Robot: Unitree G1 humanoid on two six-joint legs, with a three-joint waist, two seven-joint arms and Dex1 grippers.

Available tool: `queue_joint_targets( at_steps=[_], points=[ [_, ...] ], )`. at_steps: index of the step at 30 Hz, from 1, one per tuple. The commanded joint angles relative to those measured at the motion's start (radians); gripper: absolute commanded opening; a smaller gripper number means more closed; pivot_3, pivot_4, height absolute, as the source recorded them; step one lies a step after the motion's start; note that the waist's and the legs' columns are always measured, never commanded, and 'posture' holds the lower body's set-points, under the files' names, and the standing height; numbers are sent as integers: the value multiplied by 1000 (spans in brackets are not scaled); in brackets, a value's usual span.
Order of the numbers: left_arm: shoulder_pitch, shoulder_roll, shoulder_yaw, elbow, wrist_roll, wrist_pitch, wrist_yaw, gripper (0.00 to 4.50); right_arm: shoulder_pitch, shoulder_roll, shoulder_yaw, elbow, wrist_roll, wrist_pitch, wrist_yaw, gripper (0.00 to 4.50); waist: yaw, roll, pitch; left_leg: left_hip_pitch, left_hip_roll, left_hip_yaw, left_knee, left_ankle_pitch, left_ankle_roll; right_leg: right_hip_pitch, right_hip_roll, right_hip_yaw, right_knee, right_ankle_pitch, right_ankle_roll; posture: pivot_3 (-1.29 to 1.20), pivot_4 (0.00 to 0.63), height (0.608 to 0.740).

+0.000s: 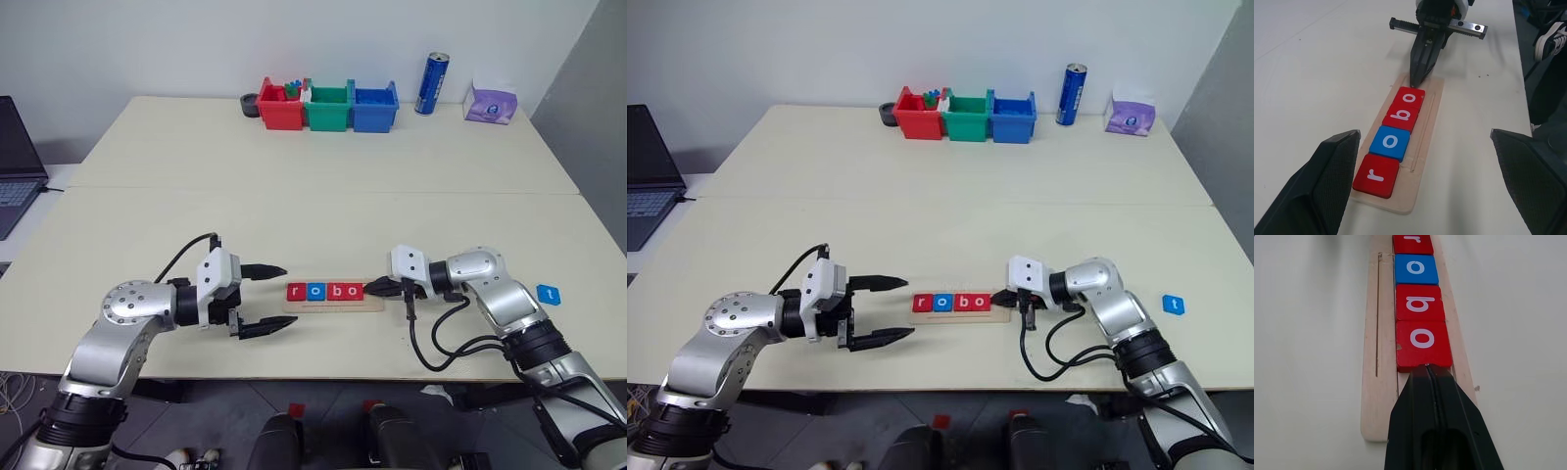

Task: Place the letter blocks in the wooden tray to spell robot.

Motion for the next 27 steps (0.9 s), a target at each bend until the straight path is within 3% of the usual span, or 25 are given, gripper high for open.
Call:
queue_joint_targets(
  at_steps=[1, 13, 19, 24, 27],
  points=[
    [3, 19, 29, -31, -9, -9, 1, 4500, -15, 8, 0, -36, 1, -1, -9, 16, 0, 0, 0, 0, 0, 0, 0, 0, 0, 0, 0, 0, 0, 0, 0, 0, 150, 740],
    [4, 26, 28, -26, -1, -9, 3, 4500, -15, 34, 9, -29, -2, -3, -27, 16, 0, 0, 0, 0, 0, 0, 0, 0, 0, 0, 0, 0, 0, 0, 0, 0, 150, 740],
    [-8, 18, 25, -23, -1, -4, 13, 4500, -16, -9, -20, -53, 11, 23, -14, 16, 0, 0, 0, 0, 0, 0, 0, 0, 0, 0, 0, 0, 0, 0, 0, 0, 150, 740],
    [-31, -26, -7, -74, -13, 31, 67, 4500, 63, -143, -162, -246, 109, 226, -37, 16, 6, 0, 0, -1, 0, -1, 0, 0, 0, 0, -2, -1, 0, 0, 0, 0, 150, 740],
    [-58, -82, -47, -99, 0, 58, 123, 4500, 142, -176, -278, -374, 164, 381, -127, 600, 7, 0, 0, -2, 0, -1, 0, 0, 0, 0, -3, -1, -1, 0, 0, 0, 150, 740]
  ],
)
